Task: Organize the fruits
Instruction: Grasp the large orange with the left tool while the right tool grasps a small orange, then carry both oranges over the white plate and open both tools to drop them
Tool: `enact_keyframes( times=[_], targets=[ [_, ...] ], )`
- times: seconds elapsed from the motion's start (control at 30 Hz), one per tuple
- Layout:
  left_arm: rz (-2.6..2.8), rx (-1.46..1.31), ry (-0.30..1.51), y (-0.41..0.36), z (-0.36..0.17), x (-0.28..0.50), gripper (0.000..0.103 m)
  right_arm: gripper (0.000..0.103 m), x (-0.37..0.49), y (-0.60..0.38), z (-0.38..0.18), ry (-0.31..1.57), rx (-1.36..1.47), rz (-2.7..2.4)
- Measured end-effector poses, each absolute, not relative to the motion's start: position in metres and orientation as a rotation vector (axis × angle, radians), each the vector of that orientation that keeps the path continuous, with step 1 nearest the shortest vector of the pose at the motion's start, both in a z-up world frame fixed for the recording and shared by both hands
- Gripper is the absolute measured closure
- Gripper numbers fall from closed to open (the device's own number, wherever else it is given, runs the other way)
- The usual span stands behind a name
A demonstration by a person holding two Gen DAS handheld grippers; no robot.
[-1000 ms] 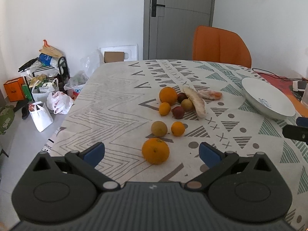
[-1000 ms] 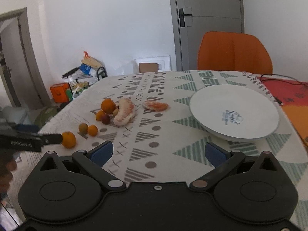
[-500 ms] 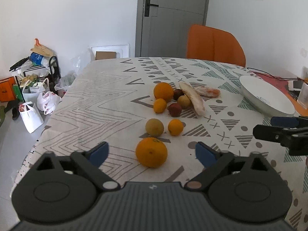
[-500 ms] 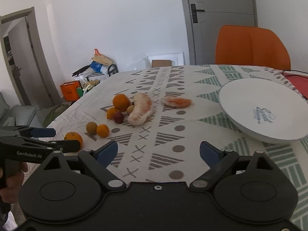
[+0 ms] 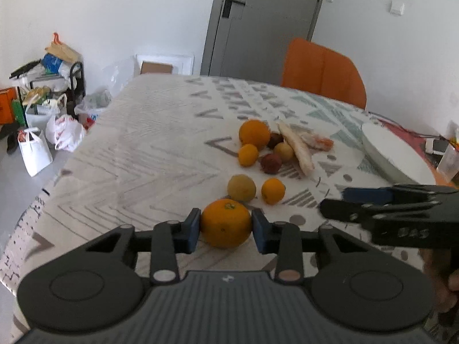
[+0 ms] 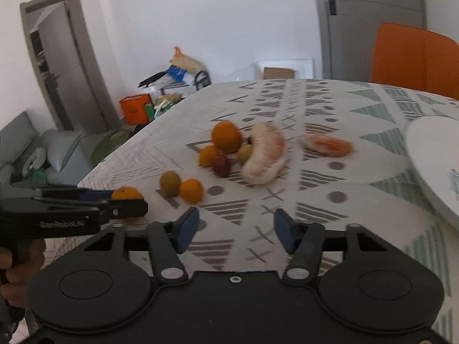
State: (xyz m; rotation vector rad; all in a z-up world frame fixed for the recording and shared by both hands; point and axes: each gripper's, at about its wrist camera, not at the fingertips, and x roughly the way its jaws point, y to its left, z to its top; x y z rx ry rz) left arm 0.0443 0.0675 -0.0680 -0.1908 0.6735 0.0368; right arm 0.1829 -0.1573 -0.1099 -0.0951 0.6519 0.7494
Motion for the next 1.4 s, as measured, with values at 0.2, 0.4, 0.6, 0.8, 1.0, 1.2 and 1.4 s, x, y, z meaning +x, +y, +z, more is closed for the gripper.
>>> enact_keyframes(
  times=[0.2, 0.4, 0.6, 0.8, 1.0, 1.2, 1.4],
  targets=[
    [0.079, -0.215, 0.663, 0.083, -0.065, 0.044, 0.067, 0.050, 0.185, -0.135, -0.107, 0.653, -0.113, 0.789],
    [0.095, -0.233, 0.651, 0.095, -0.065, 0.044, 0.067, 0.055, 0.191, -0.112, -0.110, 0.674, -0.139, 0.810],
    [0.118, -0.245, 0.661, 0.102, -0.062, 0.051, 0.067, 0.081, 0.187, -0.102, -0.116, 0.671, -0.155, 0.809],
    [0.094, -0.224, 0.638, 0.087, -0.054, 0.058, 0.067, 0.082, 0.178, -0.126, -0.106, 0.634, -0.106, 0.790],
    [0.063, -0.204, 0.629, 0.067, -0.049, 0.069, 0.067, 0.082, 0.178, -0.157, -0.096, 0.592, -0.061, 0.726],
    [0.028, -0.186, 0.609, 0.049, -0.042, 0.073, 0.067, 0.082, 0.177, -0.184, -0.086, 0.550, -0.031, 0.676],
    [-0.001, -0.168, 0.593, 0.030, -0.035, 0.080, 0.067, 0.082, 0.175, -0.208, -0.076, 0.508, 0.001, 0.627]
  ],
)
